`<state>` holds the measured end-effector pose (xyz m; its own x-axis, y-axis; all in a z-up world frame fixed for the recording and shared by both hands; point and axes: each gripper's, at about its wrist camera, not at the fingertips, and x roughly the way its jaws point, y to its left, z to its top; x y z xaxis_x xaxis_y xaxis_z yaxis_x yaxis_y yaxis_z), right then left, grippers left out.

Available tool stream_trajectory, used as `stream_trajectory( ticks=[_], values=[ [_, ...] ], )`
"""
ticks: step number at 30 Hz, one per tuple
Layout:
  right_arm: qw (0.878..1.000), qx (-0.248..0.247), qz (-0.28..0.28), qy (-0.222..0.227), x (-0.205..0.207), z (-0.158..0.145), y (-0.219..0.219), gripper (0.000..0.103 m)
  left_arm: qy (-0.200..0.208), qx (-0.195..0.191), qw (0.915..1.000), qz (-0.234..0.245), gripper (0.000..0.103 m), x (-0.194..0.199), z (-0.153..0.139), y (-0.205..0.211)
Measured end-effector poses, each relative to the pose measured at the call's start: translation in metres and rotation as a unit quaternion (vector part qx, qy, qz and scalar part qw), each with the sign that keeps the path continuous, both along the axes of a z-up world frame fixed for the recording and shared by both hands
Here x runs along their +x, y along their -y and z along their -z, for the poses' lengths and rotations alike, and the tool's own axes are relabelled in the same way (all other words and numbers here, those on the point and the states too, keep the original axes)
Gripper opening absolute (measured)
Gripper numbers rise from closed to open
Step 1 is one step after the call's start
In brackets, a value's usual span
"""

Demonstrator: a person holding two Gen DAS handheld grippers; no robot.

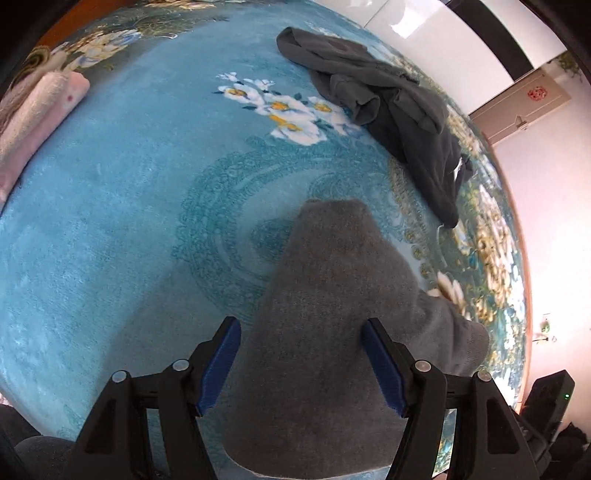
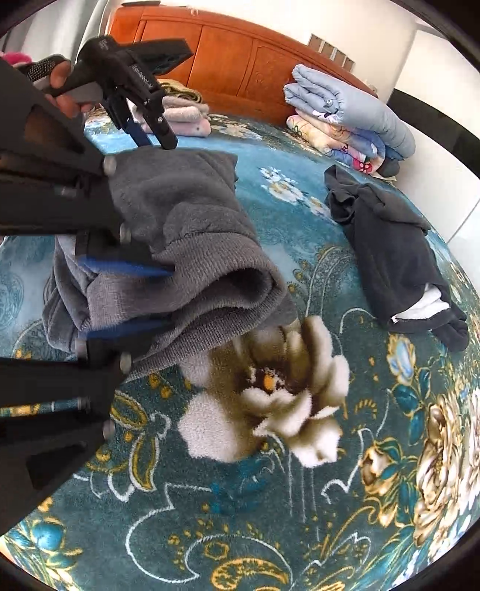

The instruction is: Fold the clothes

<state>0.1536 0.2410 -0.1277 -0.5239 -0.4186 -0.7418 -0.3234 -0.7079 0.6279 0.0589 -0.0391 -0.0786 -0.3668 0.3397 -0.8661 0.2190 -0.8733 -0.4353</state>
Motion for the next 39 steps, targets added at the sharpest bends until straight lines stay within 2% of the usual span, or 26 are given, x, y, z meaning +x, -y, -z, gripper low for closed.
stream_trajectory(
  ticks=[2,4,7,10,13,15,18,22,26,29,31,33,35,37,38,39],
  values=[
    [0.999,-0.032,0.010,-0.032,0.006,-0.011,-0.006,0.005,-0.011,0.001,0.9999,0.001,0.072,0.000,-0.004,0.000],
    [0.998,-0.029,0.020,-0.046,0.012,-0.018,-0.012,0.005,-0.009,-0.001,1.0000,0.002,0.072,-0.002,-0.002,0.000],
    [1.000,-0.008,0.026,0.003,0.010,0.002,-0.014,0.005,-0.001,-0.001,1.0000,0.004,0.072,-0.004,0.001,-0.002],
    [0.999,0.010,0.031,-0.001,0.011,0.002,-0.010,0.005,-0.038,0.003,0.9991,0.018,0.072,-0.001,-0.013,-0.008],
    [0.998,0.051,0.009,-0.029,0.002,-0.021,0.001,0.006,-0.078,0.015,0.9948,0.064,0.072,-0.003,-0.028,-0.028],
    [0.995,0.079,-0.019,-0.051,-0.009,-0.037,0.015,0.006,-0.080,0.010,0.9922,0.095,0.072,-0.005,-0.027,-0.044],
    [0.989,0.108,-0.070,-0.070,-0.029,-0.044,0.040,0.006,-0.075,-0.003,0.9874,0.139,0.072,-0.008,-0.022,-0.065],
    [0.985,0.145,-0.080,-0.041,-0.041,-0.024,0.041,0.006,-0.019,0.014,0.9932,0.114,0.072,-0.019,0.008,-0.055],
    [0.993,0.110,-0.045,0.006,-0.044,0.015,0.021,0.003,0.039,0.038,0.9953,0.080,0.073,-0.031,0.039,-0.041],
    [0.996,0.085,-0.028,0.010,-0.043,0.023,0.016,0.003,0.036,0.050,0.9955,0.073,0.073,-0.028,0.036,-0.036],
    [0.996,0.088,-0.032,0.008,-0.043,0.017,0.017,0.003,0.026,0.051,0.9958,0.072,0.073,-0.024,0.028,-0.034],
    [0.996,0.082,-0.029,-0.012,-0.035,0.003,0.013,0.004,0.007,0.049,0.9971,0.057,0.073,-0.019,0.018,-0.025],
    [0.997,0.069,-0.017,-0.035,-0.023,-0.008,0.004,0.014,-0.001,0.018,0.9994,0.029,0.077,-0.015,0.012,-0.012],
    [0.998,0.047,0.006,-0.037,-0.010,-0.006,-0.012,0.058,0.028,-0.003,0.9996,0.007,0.079,-0.017,0.022,-0.002],
    [0.999,0.036,0.015,-0.029,-0.005,0.000,-0.019,0.064,0.050,0.004,0.9987,0.002,0.079,-0.019,0.031,0.000],
    [0.999,0.023,0.023,-0.019,0.001,0.008,-0.026,0.065,0.076,0.020,0.9969,0.000,0.079,-0.021,0.042,0.001]
  ],
)
